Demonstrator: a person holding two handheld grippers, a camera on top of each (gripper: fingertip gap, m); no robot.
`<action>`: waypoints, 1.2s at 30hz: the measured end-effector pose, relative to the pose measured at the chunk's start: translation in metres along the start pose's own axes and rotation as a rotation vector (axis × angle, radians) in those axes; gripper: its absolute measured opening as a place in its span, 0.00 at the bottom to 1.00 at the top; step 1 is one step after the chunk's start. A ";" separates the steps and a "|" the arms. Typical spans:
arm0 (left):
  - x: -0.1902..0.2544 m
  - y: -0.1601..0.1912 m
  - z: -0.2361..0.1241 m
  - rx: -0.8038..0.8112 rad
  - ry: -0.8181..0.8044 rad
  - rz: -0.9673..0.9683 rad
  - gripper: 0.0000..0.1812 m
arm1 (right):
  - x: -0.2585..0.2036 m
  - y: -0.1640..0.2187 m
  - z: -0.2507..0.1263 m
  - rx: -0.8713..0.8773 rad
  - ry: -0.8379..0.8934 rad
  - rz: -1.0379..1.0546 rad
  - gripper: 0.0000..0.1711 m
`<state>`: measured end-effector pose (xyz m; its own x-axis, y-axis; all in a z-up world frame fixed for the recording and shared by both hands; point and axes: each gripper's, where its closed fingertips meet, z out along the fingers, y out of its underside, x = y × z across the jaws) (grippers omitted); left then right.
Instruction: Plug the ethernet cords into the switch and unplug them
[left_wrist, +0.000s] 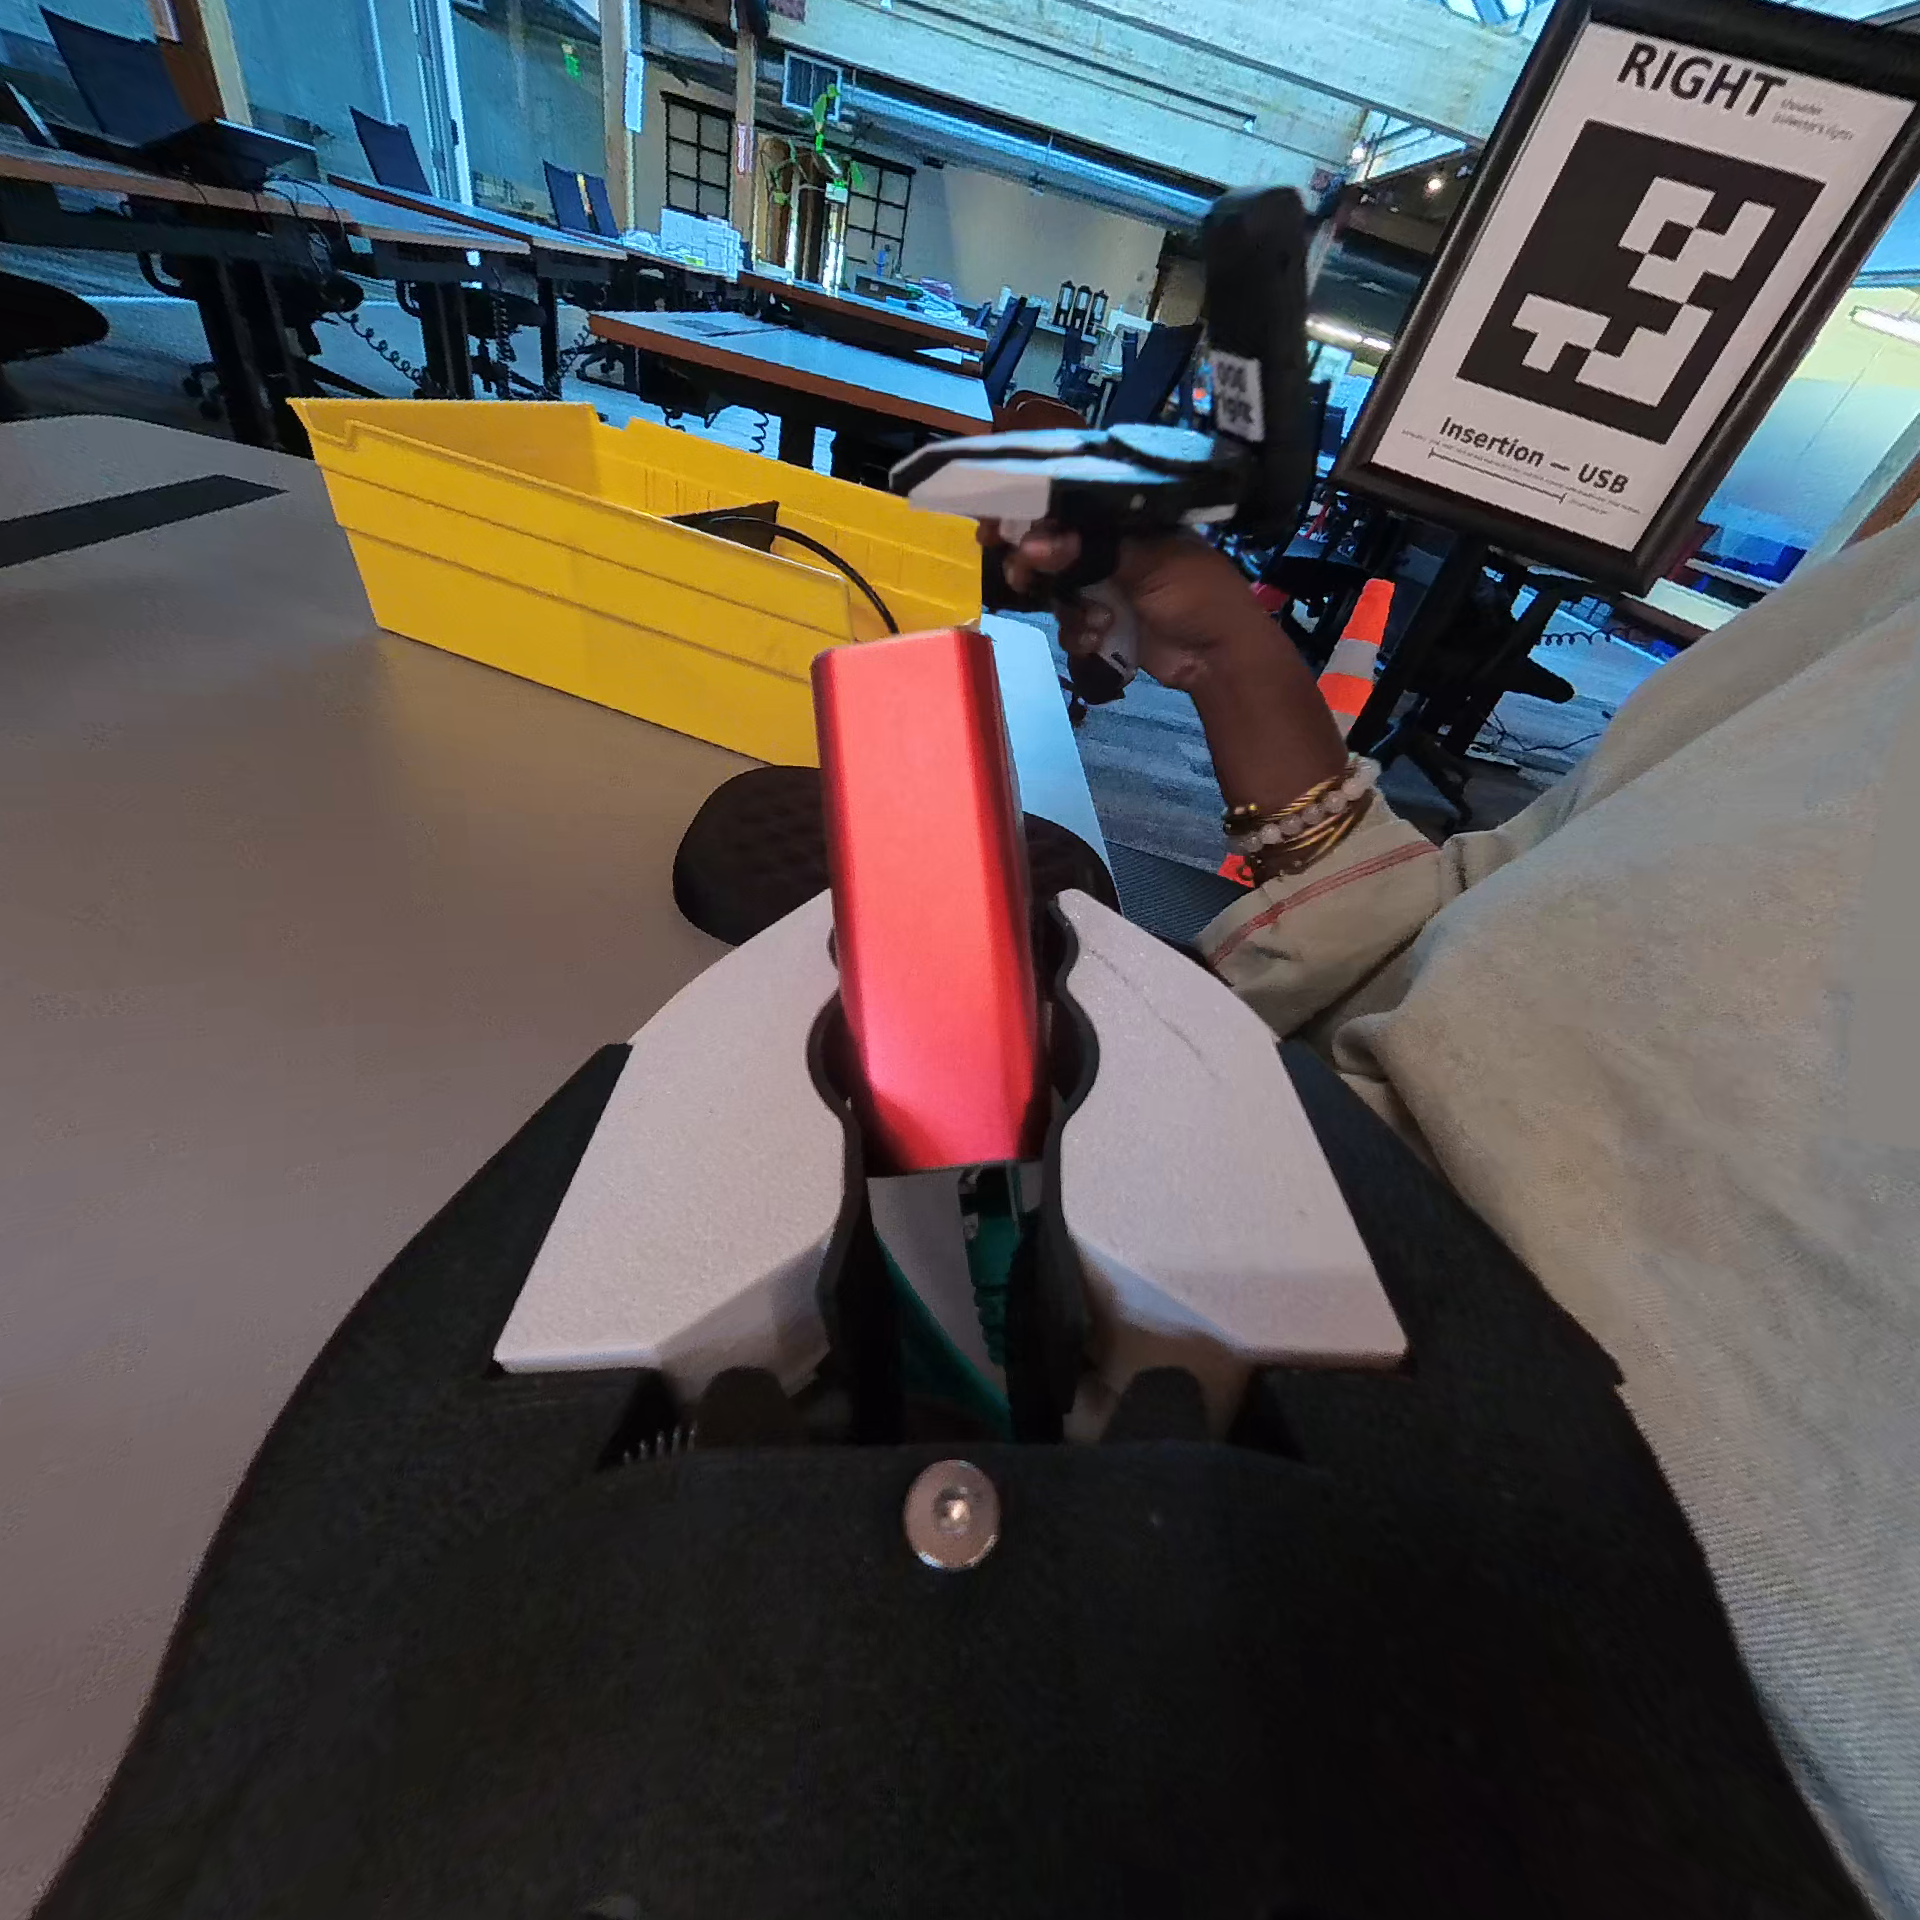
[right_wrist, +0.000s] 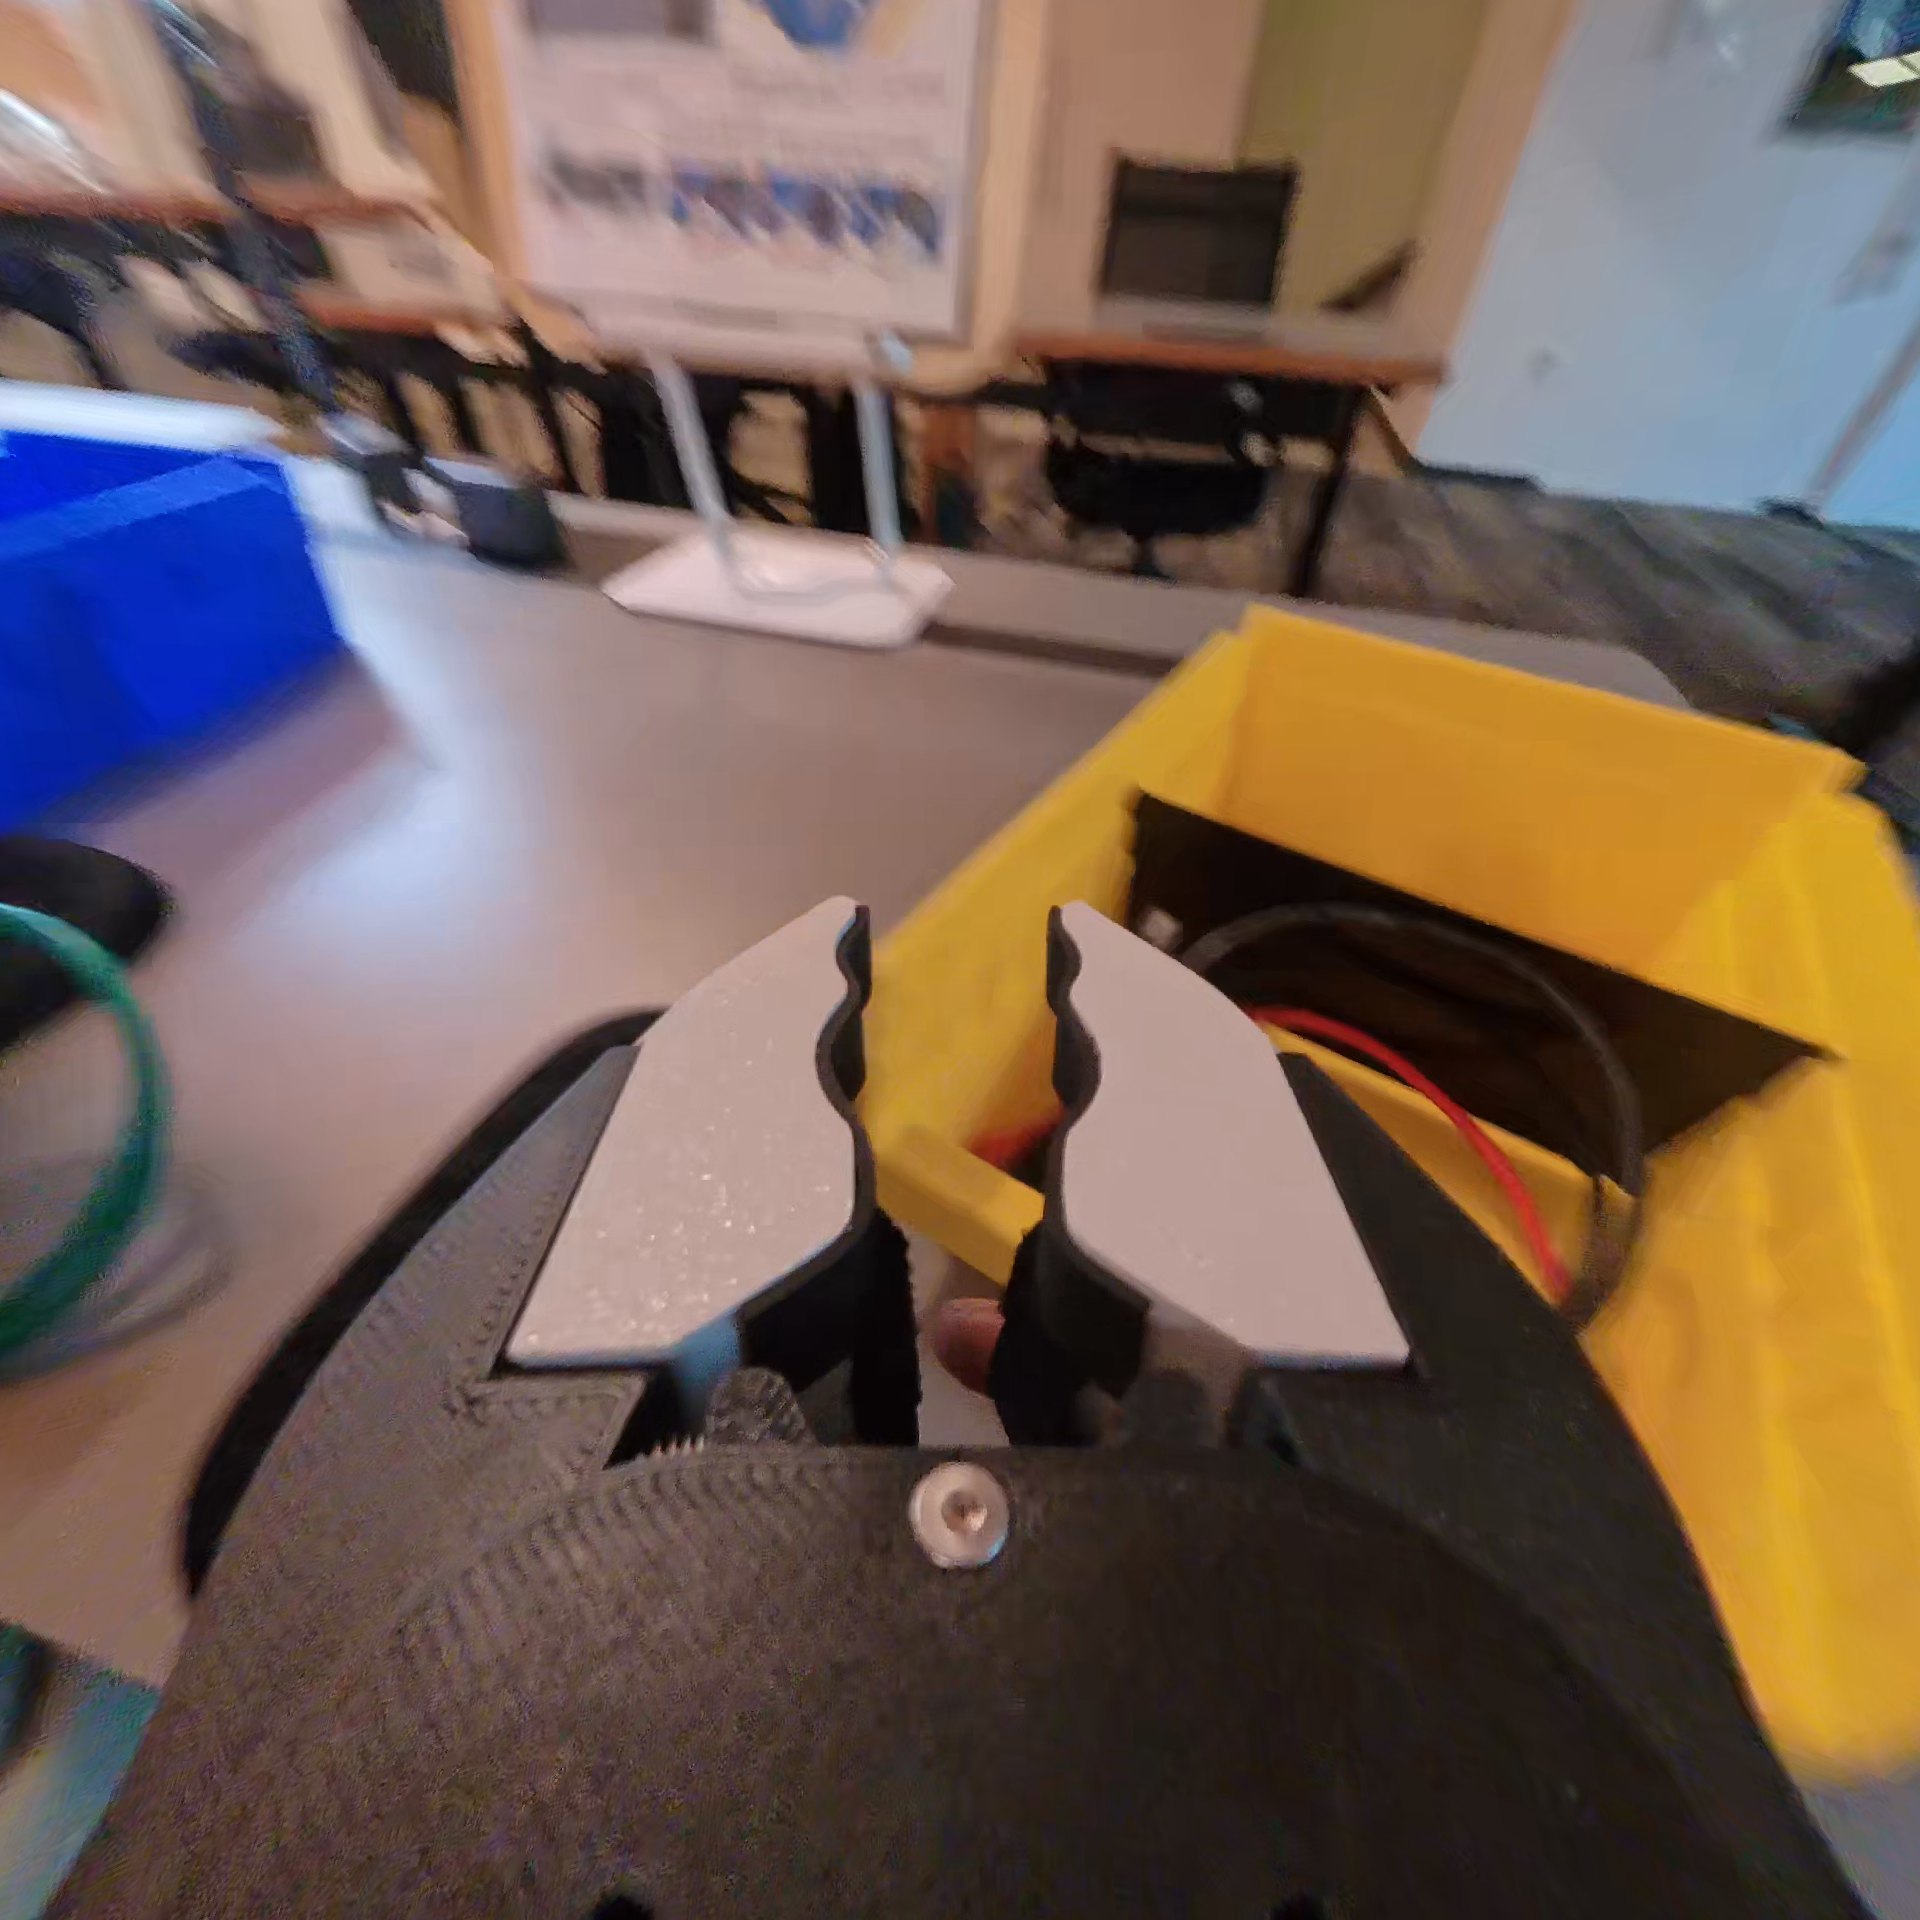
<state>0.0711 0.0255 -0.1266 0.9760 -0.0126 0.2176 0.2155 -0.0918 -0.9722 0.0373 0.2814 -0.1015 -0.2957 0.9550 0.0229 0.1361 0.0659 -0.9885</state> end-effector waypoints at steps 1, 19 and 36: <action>0.000 0.000 0.000 0.001 -0.002 0.001 0.18 | -0.019 -0.012 0.002 0.063 -0.092 0.013 0.19; -0.029 -0.090 -0.062 0.796 -0.197 -0.119 0.16 | -0.285 -0.012 0.036 0.020 -1.086 0.166 0.26; 0.008 -0.089 -0.016 0.870 -0.010 -0.089 0.16 | -0.293 -0.019 0.049 0.087 -1.076 0.308 0.12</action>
<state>0.0595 0.0177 -0.0365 0.9537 -0.0327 0.2990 0.2353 0.7002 -0.6740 0.0751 -0.0136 -0.0963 -0.9292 0.1775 -0.3241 0.2906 -0.1907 -0.9376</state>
